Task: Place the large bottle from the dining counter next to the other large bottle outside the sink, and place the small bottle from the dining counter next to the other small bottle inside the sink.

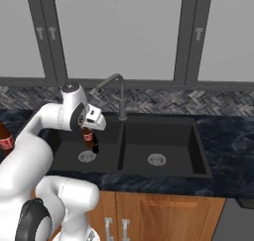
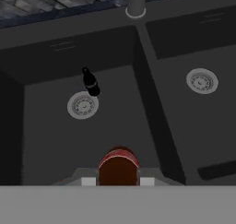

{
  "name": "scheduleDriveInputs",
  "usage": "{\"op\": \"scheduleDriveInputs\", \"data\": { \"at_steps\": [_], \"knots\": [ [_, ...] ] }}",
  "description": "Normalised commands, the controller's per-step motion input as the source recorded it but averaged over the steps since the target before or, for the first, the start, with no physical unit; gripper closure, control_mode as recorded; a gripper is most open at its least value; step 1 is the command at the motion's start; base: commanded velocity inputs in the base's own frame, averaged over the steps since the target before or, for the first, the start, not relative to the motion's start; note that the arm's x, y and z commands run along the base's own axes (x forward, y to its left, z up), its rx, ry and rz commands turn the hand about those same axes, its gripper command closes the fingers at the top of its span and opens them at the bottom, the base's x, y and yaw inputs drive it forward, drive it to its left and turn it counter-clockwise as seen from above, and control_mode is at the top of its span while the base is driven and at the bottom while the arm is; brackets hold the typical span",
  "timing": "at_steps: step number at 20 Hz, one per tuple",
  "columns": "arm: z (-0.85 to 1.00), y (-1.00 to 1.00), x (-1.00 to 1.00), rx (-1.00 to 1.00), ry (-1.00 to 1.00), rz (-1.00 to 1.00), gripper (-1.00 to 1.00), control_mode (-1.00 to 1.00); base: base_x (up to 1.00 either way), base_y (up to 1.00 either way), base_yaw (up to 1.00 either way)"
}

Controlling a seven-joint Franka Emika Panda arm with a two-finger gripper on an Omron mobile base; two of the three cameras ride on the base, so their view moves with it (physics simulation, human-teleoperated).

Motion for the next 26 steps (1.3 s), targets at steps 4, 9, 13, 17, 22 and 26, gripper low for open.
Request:
{"op": "scheduleDriveInputs", "data": {
  "at_steps": [4, 9, 13, 17, 22, 26],
  "knots": [
    [-0.48, 0.00, 0.02, 0.04, 0.00, 0.00, 1.00, -1.00, 0.00, 0.00, 0.00],
    [-0.34, 0.05, 0.15, 0.04, 0.00, 0.00, 1.00, -1.00, 0.00, 0.00, 0.00],
    [-0.26, 0.09, 0.33, 0.00, 0.02, 0.00, 1.00, -1.00, 0.00, 0.00, 0.00],
    [-0.29, 0.06, 0.46, 0.00, 0.00, 0.00, 1.00, -1.00, 0.00, 0.00, 0.00],
    [-0.15, 0.04, 0.36, 0.00, 0.00, 0.00, 1.00, -1.00, 0.00, 0.00, 0.00],
    [-0.27, 0.03, 0.08, 0.00, 0.02, -0.01, 1.00, -1.00, 0.00, 0.00, 0.00]
  ]
}}
